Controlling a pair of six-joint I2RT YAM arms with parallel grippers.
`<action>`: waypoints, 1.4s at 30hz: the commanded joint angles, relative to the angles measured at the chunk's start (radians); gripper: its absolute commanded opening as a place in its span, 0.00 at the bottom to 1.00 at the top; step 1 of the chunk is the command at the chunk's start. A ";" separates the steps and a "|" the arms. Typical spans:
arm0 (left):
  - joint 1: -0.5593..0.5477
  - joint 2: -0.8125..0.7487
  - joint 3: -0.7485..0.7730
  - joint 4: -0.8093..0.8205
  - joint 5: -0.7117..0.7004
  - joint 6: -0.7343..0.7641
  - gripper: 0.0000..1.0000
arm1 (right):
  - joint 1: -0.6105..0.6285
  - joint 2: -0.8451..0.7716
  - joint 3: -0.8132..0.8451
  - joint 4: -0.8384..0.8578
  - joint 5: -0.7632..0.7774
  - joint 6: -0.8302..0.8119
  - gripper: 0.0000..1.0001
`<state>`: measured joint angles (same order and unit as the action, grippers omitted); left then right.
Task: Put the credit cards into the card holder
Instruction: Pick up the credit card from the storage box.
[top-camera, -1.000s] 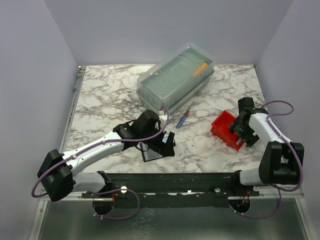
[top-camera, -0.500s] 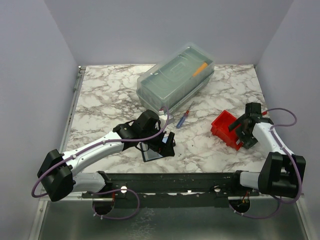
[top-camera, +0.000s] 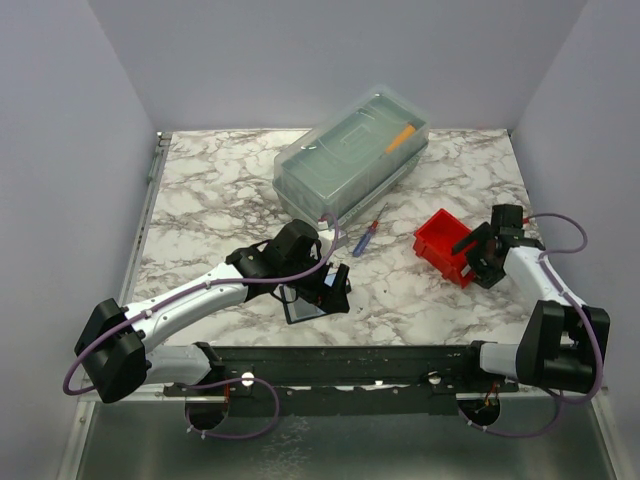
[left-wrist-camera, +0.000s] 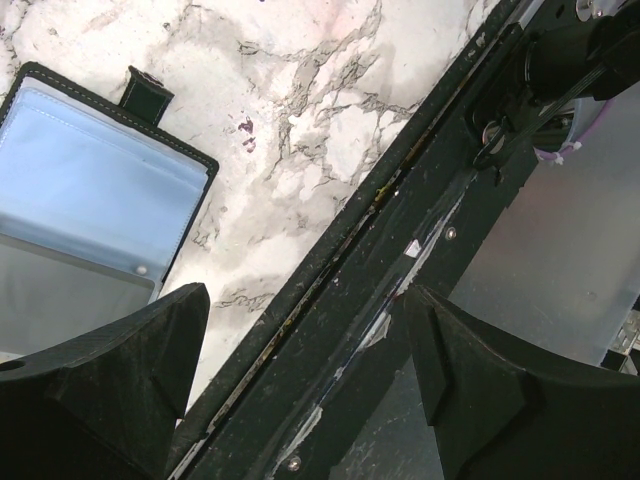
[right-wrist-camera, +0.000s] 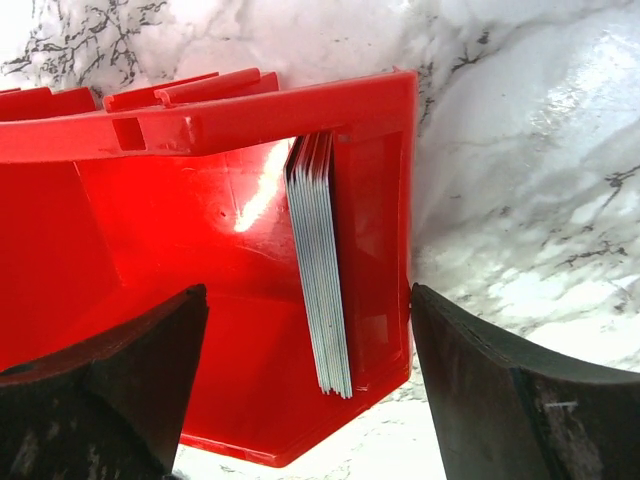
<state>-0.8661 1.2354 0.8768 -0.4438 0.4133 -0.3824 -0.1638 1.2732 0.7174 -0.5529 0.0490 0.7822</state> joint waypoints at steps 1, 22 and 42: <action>-0.004 0.009 0.013 0.005 -0.009 0.015 0.86 | -0.005 0.039 0.046 0.055 -0.094 -0.019 0.84; -0.011 0.009 0.013 0.005 -0.010 0.017 0.86 | -0.004 0.198 0.232 -0.198 0.142 -0.096 0.88; -0.012 0.010 0.011 0.007 -0.005 0.017 0.86 | -0.005 0.174 0.247 -0.270 0.144 -0.114 0.55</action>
<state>-0.8726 1.2423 0.8768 -0.4442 0.4137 -0.3801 -0.1638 1.4754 0.9333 -0.7734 0.1757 0.6800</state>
